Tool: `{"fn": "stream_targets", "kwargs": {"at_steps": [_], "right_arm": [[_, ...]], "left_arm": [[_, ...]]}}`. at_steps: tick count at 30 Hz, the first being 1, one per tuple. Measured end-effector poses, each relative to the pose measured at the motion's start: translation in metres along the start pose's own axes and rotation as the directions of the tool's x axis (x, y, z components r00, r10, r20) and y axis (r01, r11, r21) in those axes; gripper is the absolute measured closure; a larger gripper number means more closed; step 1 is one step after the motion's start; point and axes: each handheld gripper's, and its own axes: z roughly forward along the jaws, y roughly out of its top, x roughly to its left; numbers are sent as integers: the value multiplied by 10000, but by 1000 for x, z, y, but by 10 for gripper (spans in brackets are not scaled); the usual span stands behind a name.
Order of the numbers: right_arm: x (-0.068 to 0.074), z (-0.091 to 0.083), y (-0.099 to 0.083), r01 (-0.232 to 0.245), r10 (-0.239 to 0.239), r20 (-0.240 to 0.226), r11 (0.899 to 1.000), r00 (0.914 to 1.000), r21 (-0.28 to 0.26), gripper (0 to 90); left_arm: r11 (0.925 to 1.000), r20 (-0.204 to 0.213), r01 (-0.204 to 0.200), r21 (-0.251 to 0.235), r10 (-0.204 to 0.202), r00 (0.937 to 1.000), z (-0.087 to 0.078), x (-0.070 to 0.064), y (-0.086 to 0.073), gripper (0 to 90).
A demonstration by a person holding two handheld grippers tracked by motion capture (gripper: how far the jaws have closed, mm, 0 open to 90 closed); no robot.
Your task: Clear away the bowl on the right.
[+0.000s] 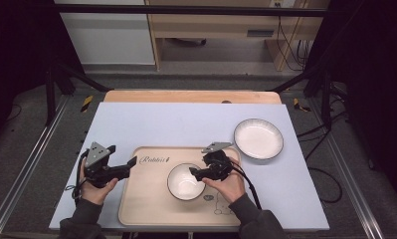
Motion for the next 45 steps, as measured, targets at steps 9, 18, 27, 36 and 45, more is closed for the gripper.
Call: {"fn": "stream_targets", "kwargs": {"at_steps": [9,18,27,36,45], "right_arm": [[-2,-21,1,214,-189,267,9954,9995,-934,175],[-13,-45,-5,100,41,687,9790,9976,-2035,119],[-29,-66,-16,-67,418,1250,9632,9913,-2689,104],[-48,-81,-31,-249,797,1700,9528,9822,-3026,97],[-63,-90,-47,-370,1076,2066,9471,9725,-3189,88]], "left_arm": [[10000,14,-5,-1,5,10000,0,0,0,139],[10000,28,23,1,-23,10000,0,0,0,136],[9999,64,132,-29,-132,9999,0,1,-1,133],[9999,56,145,-12,-145,9999,0,2,-2,131],[9995,-14,294,148,-294,9996,2,5,-7,131]]}}
